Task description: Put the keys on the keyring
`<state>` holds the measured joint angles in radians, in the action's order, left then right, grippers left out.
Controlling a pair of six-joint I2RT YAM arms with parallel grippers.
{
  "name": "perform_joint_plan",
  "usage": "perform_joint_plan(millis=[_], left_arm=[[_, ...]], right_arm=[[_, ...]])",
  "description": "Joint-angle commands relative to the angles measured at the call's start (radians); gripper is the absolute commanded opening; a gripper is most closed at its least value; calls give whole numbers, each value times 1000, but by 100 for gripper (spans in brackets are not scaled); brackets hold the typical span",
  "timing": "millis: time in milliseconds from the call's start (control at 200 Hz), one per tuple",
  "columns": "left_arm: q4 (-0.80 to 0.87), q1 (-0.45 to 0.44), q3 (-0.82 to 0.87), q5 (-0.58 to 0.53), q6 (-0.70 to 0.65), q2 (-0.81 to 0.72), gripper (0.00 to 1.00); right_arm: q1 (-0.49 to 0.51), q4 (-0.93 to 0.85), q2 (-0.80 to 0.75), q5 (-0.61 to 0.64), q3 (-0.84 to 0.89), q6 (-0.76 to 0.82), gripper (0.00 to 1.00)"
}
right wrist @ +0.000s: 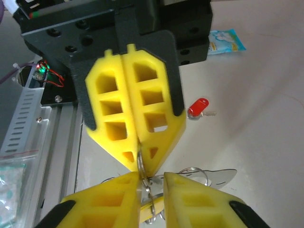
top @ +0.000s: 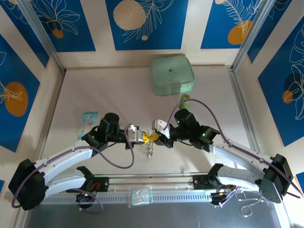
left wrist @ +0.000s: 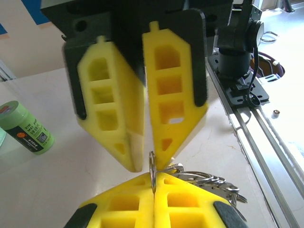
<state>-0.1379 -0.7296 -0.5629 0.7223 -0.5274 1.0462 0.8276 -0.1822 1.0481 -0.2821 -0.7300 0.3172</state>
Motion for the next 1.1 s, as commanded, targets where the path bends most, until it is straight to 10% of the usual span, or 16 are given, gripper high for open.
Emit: perform_joint_plan(millis=[0,225,825,1095], left_arm=[[-35,-5,-4,39,10,-18,0],[-7,-5,-14,-41,9,-10,21],[63,-6,-46,-30,-17,12,0],[-5,-5,-18,-5,14,-10,0]], right_arm=[[5,29,9,-20,9,-10,6],[14,-106,16,32,-53,51,0],[64,-330,110,98,-234,157,0],[-1,-171,-7,31,-84,43,26]])
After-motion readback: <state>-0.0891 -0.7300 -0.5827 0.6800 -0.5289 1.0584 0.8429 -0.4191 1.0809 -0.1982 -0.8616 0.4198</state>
